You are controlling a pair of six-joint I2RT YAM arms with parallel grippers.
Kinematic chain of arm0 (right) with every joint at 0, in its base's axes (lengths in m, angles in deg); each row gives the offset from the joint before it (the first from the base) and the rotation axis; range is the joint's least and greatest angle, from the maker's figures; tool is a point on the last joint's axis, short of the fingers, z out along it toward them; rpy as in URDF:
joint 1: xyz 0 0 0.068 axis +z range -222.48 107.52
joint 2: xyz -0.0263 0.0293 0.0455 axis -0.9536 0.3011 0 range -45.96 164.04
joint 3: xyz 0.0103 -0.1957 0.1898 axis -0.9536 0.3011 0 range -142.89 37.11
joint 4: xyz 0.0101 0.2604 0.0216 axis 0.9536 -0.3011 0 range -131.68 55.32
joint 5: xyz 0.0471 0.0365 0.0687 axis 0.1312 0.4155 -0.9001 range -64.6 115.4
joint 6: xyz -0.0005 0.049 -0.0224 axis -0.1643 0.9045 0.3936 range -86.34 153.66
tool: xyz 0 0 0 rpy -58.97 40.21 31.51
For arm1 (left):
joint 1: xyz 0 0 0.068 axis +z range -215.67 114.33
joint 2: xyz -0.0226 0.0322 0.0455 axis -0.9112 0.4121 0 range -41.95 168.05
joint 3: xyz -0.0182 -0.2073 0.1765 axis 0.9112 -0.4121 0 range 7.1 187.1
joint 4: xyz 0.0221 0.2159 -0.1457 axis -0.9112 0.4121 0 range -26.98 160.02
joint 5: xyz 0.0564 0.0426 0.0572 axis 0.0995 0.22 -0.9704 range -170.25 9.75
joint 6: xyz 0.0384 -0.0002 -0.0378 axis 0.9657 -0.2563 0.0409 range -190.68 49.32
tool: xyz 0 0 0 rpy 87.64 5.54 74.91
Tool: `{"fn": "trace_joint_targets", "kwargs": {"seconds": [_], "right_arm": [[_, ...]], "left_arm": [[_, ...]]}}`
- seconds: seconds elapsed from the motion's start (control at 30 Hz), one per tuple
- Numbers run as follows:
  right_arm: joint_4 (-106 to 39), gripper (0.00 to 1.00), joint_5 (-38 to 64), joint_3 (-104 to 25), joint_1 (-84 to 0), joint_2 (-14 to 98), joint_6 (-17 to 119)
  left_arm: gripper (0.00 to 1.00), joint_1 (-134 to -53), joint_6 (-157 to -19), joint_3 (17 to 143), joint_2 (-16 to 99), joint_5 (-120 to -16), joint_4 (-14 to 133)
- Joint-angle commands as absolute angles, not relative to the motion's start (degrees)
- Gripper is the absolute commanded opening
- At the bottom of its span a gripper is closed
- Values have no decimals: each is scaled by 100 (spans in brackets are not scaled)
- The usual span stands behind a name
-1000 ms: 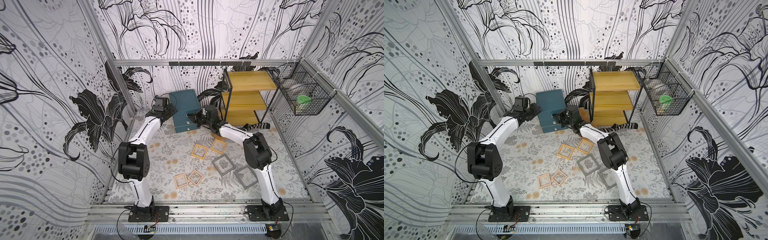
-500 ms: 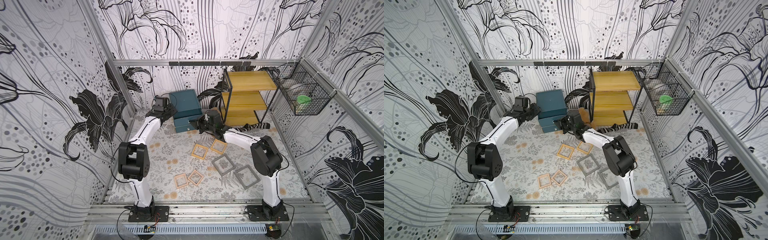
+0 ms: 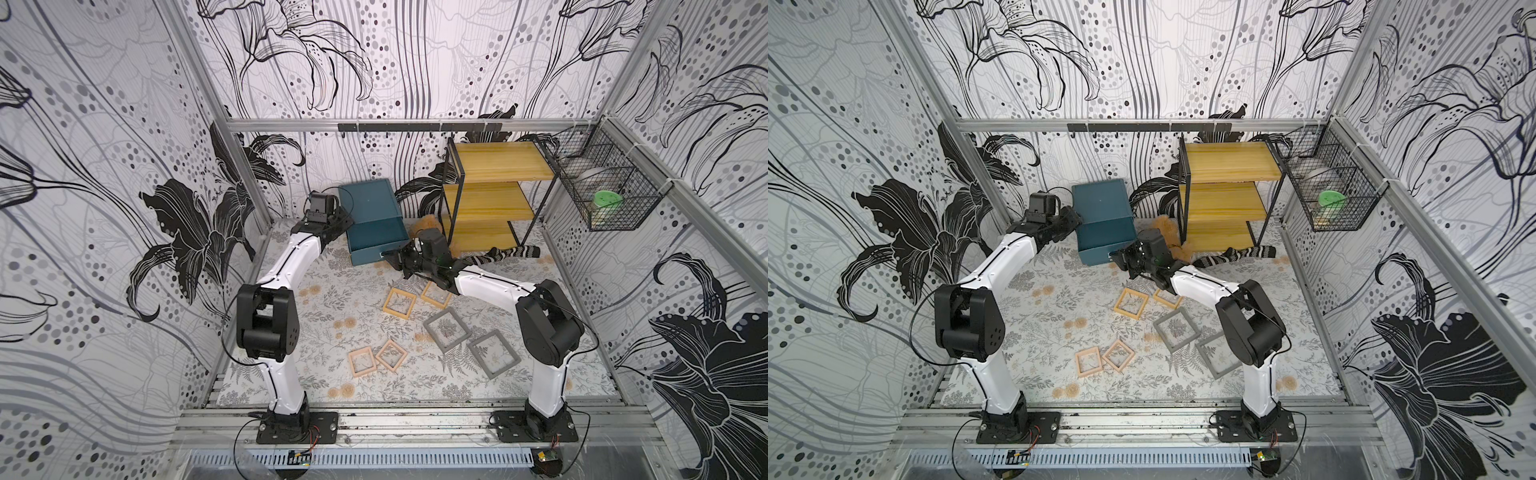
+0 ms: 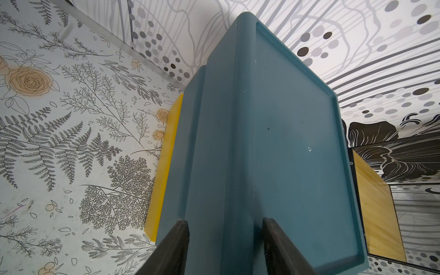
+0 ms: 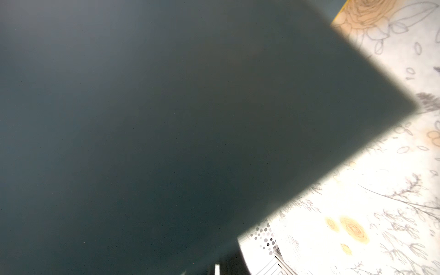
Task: Place the brooch boxes into the drawer by color
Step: Open the drawer in the storage box.
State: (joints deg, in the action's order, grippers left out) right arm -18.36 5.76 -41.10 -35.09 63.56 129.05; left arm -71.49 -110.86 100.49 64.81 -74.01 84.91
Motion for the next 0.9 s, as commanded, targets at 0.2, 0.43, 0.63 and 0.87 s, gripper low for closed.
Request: {"fn": "trace_joint_targets", "kwargs": {"seconds": [0.2,0.43,0.63,0.87], "right_arm": [[-2500,0,664,-3664,-3399,5791,13032],[-2732,0,649,-3579,-3328,5644,13051],[-2810,0,590,-3557,-3328,5655,13099],[-2987,7,616,-3696,-3327,5670,13025]], "left_arm": [[54,-7153,-11063,10109,6653,-7365,8693],[54,-7155,-11075,10114,6658,-7359,8693],[53,-7155,-11093,10105,6643,-7342,8692],[53,-7155,-11067,10132,6617,-7357,8727]]}}
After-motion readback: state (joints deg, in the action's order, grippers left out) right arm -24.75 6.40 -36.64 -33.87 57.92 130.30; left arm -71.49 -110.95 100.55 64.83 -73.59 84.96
